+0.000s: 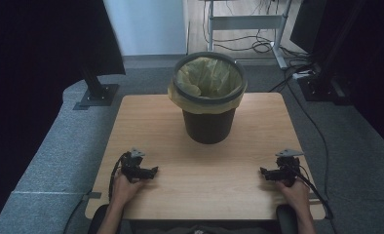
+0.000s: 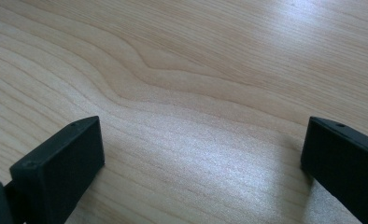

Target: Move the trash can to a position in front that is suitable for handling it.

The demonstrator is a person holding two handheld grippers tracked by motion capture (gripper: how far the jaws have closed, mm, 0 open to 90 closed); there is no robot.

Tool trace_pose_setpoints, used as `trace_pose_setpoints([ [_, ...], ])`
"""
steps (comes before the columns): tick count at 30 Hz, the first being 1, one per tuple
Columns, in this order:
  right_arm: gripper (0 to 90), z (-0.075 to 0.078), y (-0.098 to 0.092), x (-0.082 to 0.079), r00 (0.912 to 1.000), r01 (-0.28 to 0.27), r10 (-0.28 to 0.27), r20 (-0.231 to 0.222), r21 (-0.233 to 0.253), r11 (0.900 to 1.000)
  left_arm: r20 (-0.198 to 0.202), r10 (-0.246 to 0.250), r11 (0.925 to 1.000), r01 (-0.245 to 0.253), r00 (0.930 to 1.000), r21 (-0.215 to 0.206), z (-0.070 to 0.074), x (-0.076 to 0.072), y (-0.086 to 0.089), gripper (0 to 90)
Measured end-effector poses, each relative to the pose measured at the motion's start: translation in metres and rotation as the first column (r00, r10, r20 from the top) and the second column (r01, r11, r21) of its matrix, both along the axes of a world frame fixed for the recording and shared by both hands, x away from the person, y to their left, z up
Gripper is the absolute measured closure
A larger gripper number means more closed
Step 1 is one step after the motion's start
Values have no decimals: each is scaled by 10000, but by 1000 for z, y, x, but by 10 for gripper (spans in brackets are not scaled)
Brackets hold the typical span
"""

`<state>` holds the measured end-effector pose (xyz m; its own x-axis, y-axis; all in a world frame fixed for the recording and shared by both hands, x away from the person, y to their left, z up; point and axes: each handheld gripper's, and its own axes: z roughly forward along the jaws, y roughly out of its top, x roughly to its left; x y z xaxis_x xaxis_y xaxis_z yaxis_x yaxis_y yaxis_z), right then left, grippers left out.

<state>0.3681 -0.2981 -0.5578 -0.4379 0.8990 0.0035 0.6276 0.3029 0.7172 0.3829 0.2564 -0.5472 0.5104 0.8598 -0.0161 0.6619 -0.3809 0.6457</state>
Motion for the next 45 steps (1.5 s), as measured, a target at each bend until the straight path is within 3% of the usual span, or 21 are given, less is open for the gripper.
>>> trace_pose_setpoints([
  [17, 0, 0, 3, -3, 9998, 191, -191, -15, 13, 9998, -13, -29, 10000, 29, 10000, -10, 0, 0, 0, 0],
  [22, 0, 0, 3, -3, 9999, 147, -147, -6, 19, 9999, -226, -155, 9998, 158, 9996, 115, 2, 2, 0, 0],
  [28, 0, 4, 9, -2, 9989, -222, 215, -417, -154, 9996, -472, -244, 9997, 241, 9986, -69, 7, 9, 4, 13],
  [35, 0, 19, 15, 6, 9989, -425, 419, -227, -261, 9988, -161, -518, 9985, 515, 9985, -159, 25, 24, 2, 34],
  [45, 0, 47, 33, 31, 9977, -630, 625, 263, 191, 9978, 304, -1024, 9947, 1027, 9943, -70, 43, 52, -13, 0],
])
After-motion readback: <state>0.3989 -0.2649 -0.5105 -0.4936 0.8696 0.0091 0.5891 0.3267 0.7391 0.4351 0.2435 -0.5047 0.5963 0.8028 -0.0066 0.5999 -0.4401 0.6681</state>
